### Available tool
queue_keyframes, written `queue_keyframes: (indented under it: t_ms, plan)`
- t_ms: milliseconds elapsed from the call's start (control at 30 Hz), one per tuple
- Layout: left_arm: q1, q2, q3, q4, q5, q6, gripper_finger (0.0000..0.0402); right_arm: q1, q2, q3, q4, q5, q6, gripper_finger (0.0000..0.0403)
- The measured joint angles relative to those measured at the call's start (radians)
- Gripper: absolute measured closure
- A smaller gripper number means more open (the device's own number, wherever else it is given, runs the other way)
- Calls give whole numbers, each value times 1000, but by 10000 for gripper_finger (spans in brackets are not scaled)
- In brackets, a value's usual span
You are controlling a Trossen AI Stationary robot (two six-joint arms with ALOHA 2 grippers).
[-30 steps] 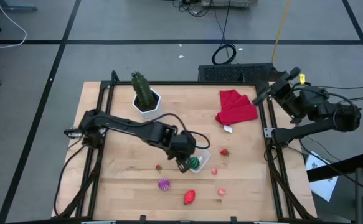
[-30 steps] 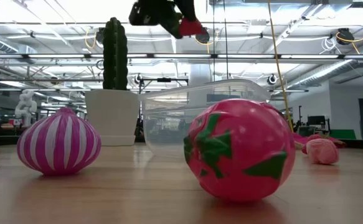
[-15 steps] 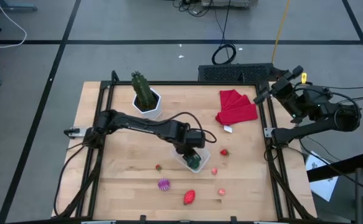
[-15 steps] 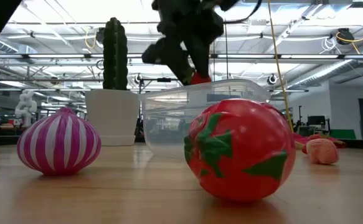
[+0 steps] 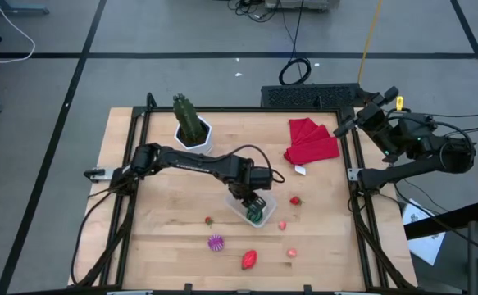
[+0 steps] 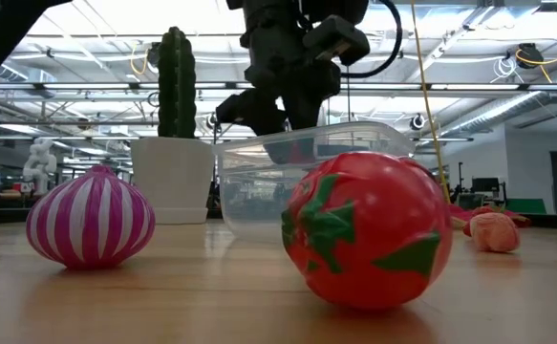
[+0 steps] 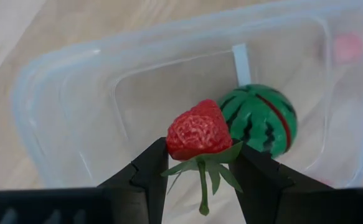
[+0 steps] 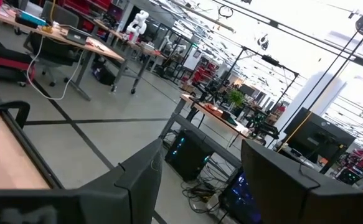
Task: Pick and placing Produce into tupperware
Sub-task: Put the top left strawberry into the transparent bin, then put the bottom strawberry into the transparent bin
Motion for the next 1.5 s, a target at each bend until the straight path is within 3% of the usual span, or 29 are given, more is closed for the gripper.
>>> queue_keyframes:
  t_ms: [900,1033,1200,1333,1433,1500]
  plan:
    - [-21,-1,0,27,-60,-80,227,0,0,0,-1,0,0,193]
    - [-34,-57,51,-13,-63,-82,226,0,0,0,-5,0,0,193]
    - [-111,-168,163,-158,-175,-105,226,0,0,0,-17,0,0,193]
    - [-198,-240,159,-308,-274,-247,227,0,0,0,-17,-1,1,193]
    - [-260,-234,155,-486,-268,-434,227,0,0,0,-17,-1,1,193]
    - [-302,-222,132,-494,-262,-547,226,0,0,0,-19,-1,1,193]
